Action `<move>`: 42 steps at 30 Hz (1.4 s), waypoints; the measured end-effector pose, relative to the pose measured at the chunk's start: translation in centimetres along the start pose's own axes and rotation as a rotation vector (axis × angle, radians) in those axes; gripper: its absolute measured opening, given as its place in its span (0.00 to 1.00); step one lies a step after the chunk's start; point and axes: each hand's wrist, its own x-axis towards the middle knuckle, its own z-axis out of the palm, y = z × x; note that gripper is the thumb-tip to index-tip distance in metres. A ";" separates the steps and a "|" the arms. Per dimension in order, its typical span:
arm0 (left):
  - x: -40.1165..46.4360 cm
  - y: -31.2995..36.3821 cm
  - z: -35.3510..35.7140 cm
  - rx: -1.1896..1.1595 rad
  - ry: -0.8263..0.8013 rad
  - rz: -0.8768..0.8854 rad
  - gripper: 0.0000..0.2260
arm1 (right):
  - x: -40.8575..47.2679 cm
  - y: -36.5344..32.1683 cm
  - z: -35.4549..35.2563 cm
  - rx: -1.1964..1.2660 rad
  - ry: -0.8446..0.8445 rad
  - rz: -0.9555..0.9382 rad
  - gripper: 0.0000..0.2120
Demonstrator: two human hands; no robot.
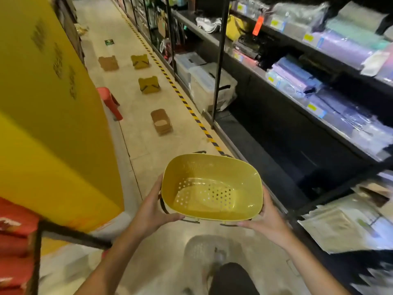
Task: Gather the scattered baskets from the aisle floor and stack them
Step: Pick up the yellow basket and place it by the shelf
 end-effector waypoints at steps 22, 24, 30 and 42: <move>51.6 -2.7 -0.1 0.083 -0.439 0.050 0.58 | 38.4 1.3 -6.4 0.127 0.228 0.404 0.62; 56.1 -4.1 1.2 0.095 -0.542 0.087 0.58 | 38.8 1.8 -5.4 0.161 0.090 0.615 0.54; 68.1 -8.2 7.1 0.130 -0.908 0.111 0.58 | 40.5 3.3 0.9 0.270 0.735 0.600 0.57; 77.3 -24.2 22.0 0.148 -1.249 0.017 0.55 | 47.5 21.4 8.6 0.487 0.858 0.841 0.62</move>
